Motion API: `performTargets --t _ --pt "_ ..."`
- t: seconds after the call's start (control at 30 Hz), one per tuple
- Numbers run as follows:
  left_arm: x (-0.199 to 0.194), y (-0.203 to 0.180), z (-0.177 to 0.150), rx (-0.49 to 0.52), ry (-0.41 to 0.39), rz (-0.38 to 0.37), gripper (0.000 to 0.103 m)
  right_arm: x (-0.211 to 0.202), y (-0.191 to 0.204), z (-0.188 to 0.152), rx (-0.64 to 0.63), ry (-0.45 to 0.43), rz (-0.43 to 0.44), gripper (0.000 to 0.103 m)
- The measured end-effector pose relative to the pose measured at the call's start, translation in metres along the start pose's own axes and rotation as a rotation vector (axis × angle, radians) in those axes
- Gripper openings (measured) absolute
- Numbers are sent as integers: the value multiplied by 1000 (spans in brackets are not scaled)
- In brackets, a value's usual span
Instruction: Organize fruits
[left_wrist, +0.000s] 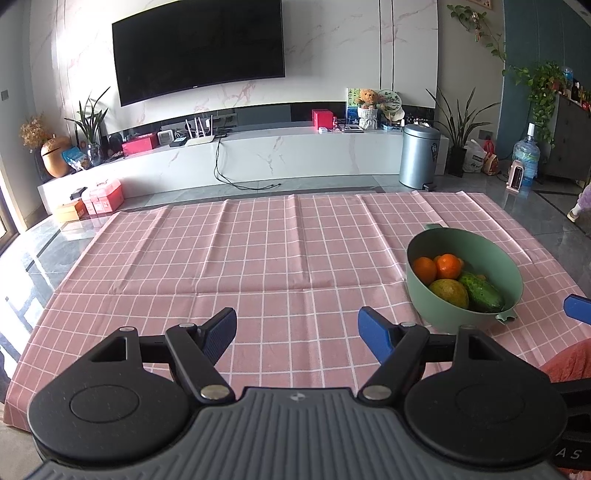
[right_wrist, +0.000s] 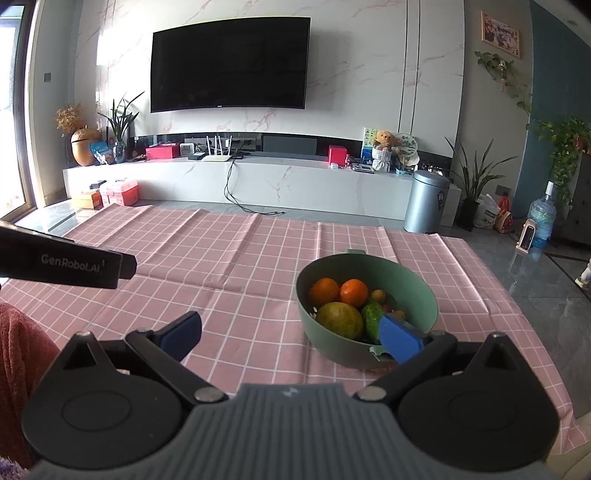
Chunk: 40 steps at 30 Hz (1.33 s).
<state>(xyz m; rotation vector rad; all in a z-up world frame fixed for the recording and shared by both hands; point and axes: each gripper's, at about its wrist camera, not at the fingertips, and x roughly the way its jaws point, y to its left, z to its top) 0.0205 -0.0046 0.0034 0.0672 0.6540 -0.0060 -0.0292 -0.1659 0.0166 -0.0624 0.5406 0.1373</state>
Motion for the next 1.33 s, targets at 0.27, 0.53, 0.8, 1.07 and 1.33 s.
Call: performTargets --t 0.27,0.53,0.8,1.07,1.33 --pt "0 0 0 -3 3 4 88 0 1 0 -5 1 2 98" --pt "1 -1 -3 -1 13 -7 88 1 2 -1 -6 6 2 98" --pt "3 1 -3 -4 19 -7 88 4 3 -1 -4 13 10 98" --pt "2 0 -5 0 10 1 88 4 4 2 -7 4 17 98" --pt "0 1 -5 2 -9 -1 88 5 4 1 -10 9 21 98"
